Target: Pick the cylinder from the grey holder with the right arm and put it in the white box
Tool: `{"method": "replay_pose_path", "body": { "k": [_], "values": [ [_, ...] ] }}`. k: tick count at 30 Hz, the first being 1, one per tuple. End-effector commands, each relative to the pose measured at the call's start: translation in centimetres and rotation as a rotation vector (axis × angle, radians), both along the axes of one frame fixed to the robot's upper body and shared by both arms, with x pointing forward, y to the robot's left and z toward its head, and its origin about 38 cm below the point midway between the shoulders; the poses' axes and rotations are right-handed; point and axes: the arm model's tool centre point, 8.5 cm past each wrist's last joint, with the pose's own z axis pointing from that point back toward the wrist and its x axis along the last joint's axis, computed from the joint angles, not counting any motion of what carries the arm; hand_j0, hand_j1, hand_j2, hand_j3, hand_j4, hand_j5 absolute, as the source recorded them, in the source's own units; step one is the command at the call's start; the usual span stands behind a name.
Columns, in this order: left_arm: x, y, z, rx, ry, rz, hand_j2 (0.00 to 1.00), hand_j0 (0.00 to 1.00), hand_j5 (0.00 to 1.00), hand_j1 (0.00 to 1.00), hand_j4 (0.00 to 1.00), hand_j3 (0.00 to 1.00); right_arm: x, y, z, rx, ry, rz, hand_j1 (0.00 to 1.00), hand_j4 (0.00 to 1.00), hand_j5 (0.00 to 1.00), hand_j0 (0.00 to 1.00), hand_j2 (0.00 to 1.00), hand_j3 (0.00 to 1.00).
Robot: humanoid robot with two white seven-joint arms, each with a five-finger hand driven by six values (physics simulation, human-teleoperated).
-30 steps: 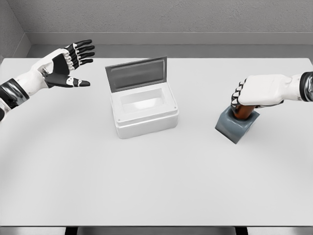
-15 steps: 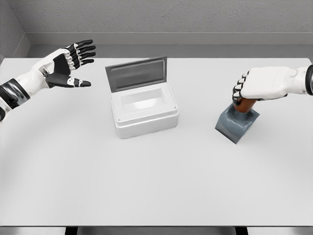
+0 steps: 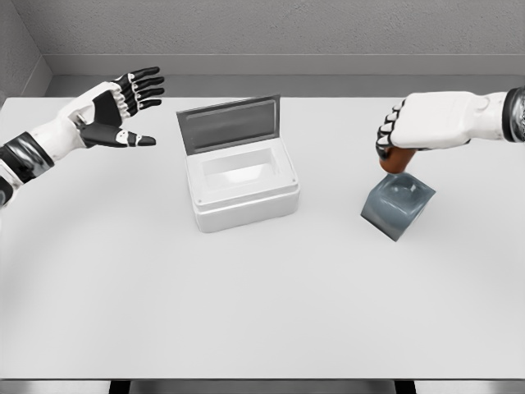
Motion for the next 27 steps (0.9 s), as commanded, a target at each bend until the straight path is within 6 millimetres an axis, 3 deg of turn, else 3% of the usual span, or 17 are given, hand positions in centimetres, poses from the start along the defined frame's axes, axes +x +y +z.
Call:
{"method": "replay_pose_path", "body": {
  "k": [1,27],
  "values": [
    [0.0,0.0,0.0,-0.008,0.001,-0.001,1.0,1.0,1.0,1.0,1.0,1.0,0.2,0.8,0.3,0.015,-0.008,0.014,0.53,0.53,0.53,0.53,0.53,0.53],
    [0.0,-0.2,0.0,-0.005,0.002,-0.007,1.0,1.0,1.0,1.0,1.0,1.0,1.9,6.4,1.7,0.081,-0.043,0.11,0.52,0.52,0.52,0.52,0.52,0.52]
  ]
}}
